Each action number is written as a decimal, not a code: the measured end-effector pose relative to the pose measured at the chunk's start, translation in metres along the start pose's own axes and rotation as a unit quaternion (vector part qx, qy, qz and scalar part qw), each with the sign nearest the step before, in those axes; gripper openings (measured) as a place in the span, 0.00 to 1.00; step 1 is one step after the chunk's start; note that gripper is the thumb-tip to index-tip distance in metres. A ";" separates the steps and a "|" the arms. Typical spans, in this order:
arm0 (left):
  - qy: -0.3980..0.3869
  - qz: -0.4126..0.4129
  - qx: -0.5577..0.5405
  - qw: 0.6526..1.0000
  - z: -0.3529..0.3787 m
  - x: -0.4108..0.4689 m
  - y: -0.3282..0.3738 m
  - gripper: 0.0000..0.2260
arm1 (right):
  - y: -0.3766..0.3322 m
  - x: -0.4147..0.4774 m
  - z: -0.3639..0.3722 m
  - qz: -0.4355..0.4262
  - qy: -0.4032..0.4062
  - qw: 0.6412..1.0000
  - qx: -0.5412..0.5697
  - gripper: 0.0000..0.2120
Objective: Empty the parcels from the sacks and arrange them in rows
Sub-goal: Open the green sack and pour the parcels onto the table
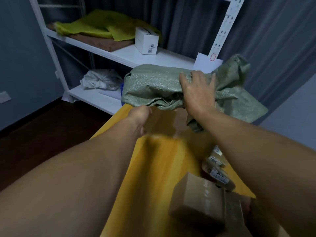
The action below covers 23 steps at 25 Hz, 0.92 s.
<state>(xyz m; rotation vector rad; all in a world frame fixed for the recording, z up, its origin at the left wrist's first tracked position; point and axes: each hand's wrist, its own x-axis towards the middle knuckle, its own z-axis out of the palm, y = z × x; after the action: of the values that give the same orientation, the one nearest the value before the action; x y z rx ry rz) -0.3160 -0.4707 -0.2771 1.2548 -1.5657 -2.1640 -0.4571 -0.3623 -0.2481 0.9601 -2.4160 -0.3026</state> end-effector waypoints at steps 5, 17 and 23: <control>0.034 0.000 0.100 0.994 -0.021 0.031 -0.032 0.11 | -0.012 -0.019 0.061 0.057 -0.278 0.959 0.003 0.56; -0.019 -0.033 0.152 0.988 0.006 0.044 -0.116 0.28 | -0.032 -0.074 0.098 0.062 -0.344 0.931 0.104 0.26; 0.008 0.037 0.085 0.996 0.018 0.031 -0.099 0.07 | -0.018 -0.082 0.084 0.089 -0.332 0.924 0.170 0.20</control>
<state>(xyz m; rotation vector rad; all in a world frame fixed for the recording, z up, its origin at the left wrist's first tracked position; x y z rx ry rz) -0.3181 -0.4344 -0.3756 1.2364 -1.7918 -2.0081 -0.4416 -0.3173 -0.3575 0.8610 -3.2398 -0.1546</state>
